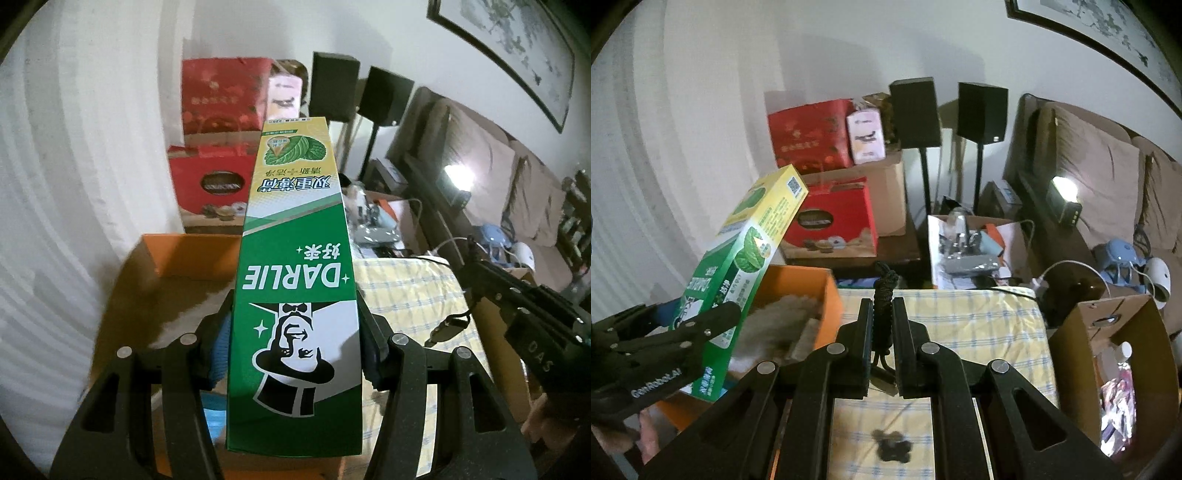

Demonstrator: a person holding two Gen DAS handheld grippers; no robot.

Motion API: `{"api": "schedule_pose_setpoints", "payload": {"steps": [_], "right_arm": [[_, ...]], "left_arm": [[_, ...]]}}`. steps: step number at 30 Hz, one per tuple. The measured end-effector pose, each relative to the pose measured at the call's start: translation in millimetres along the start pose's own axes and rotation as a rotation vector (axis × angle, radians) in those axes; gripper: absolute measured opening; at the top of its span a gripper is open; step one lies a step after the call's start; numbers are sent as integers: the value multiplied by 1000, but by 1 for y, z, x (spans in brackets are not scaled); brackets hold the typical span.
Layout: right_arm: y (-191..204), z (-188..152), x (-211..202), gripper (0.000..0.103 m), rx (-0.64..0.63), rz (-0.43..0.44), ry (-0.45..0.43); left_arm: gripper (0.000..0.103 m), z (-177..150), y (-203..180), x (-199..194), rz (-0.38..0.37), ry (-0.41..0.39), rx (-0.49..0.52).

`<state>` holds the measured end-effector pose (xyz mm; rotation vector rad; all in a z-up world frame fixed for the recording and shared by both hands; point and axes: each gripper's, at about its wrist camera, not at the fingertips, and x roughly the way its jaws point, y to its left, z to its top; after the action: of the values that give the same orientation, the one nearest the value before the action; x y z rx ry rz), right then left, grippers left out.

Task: Organize objects
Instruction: 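Carry the toothpaste box and black cord over the orange box with both tools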

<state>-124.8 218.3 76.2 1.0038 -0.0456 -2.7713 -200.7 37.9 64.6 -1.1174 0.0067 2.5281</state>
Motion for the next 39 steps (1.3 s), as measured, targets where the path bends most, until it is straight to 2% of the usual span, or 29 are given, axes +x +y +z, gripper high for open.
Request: {"api": "schedule_pose_setpoints", "payload": {"steps": [8, 16, 27, 34, 39], "right_arm": [[39, 3, -2, 8, -22, 39, 18], [77, 1, 4, 8, -47, 76, 29], [121, -9, 18, 8, -86, 112, 21], [138, -21, 37, 8, -91, 142, 55], [140, -31, 50, 8, -84, 157, 93]], "left_arm": [[53, -4, 34, -25, 34, -74, -35], [53, -10, 68, -37, 85, -116, -55], [53, -26, 109, -31, 118, -72, -91], [53, -36, 127, -17, 124, -46, -108], [54, -44, 132, 3, 110, 9, -84]]}}
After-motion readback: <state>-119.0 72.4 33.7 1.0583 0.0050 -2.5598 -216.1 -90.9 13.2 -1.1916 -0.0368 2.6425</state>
